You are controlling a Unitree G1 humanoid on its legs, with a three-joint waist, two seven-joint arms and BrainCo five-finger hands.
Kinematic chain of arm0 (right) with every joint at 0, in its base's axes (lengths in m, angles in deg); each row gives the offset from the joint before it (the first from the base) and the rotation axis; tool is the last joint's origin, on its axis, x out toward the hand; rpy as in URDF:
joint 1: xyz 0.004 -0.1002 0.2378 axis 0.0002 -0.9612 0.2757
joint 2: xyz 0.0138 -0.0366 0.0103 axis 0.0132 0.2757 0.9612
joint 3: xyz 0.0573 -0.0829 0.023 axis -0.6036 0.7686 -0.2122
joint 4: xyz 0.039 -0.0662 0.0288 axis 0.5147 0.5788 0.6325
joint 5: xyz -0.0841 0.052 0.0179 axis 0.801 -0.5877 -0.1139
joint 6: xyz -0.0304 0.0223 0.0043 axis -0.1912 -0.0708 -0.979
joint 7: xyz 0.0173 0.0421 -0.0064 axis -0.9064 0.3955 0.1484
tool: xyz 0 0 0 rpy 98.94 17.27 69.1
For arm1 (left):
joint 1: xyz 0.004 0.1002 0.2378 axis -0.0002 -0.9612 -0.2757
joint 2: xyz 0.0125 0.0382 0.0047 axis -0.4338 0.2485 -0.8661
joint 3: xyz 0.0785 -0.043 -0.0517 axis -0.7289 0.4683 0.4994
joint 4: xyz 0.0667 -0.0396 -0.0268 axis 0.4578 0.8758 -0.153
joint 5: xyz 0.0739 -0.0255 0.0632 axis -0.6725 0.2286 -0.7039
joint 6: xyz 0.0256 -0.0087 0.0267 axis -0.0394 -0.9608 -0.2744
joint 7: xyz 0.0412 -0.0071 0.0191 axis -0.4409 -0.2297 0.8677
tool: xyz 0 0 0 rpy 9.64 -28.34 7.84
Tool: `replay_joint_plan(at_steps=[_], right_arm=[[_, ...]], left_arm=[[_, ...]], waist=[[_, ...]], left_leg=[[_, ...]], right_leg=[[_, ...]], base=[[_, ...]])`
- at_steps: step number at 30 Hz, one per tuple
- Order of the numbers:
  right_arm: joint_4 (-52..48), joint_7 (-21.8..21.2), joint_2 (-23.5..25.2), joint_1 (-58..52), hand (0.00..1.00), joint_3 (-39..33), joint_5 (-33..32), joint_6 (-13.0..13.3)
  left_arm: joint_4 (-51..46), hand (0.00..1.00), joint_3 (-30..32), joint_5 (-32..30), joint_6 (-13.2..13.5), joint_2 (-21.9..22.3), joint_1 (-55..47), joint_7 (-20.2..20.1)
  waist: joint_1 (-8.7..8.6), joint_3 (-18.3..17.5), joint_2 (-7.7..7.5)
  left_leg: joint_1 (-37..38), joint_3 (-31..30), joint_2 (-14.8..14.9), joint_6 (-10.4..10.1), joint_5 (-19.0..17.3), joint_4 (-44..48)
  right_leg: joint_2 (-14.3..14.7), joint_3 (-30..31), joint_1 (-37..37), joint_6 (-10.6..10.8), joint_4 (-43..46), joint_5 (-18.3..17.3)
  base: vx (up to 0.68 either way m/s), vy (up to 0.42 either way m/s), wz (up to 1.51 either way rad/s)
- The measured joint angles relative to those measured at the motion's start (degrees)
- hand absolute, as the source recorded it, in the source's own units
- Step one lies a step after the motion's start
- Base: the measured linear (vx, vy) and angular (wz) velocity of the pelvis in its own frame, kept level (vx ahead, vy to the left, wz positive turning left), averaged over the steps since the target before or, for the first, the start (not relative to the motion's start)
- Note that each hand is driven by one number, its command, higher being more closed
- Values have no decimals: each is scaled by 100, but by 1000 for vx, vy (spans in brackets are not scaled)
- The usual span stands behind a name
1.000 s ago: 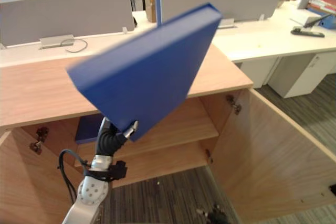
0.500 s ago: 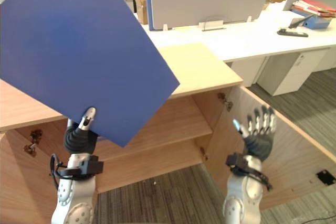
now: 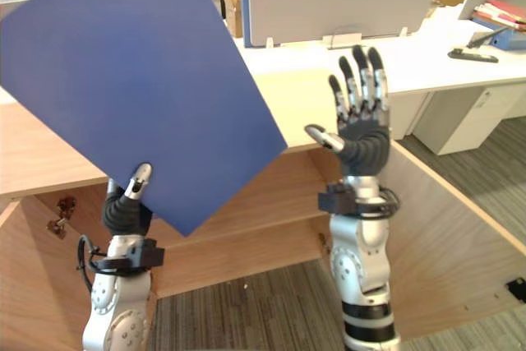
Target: Walk over to the cabinet, pick up the folder, carry it to the office cabinet, place the folder inside the office cabinet, then close the office cabinet door
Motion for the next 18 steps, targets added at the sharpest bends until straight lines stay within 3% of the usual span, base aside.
replay_joint_plan(at_steps=[8,18], right_arm=[[1032,-202,-514,566,0,656,-217,-387],[1901,-313,-1212,1470,0,1258,-205,-555]], left_arm=[[189,100,-340,-25,-14,31,2,-85],[256,100,-397,-10,18,-147,-43,-90]], waist=[[31,2,4],[125,3,3]], left_leg=[[-75,-177,-3,9,123,-25],[-129,-299,12,9,249,-30]], right_leg=[[3,-157,-15,2,77,-4],[21,-273,-25,-9,100,10]], base=[[-35,-4,11],[-45,-2,7]])
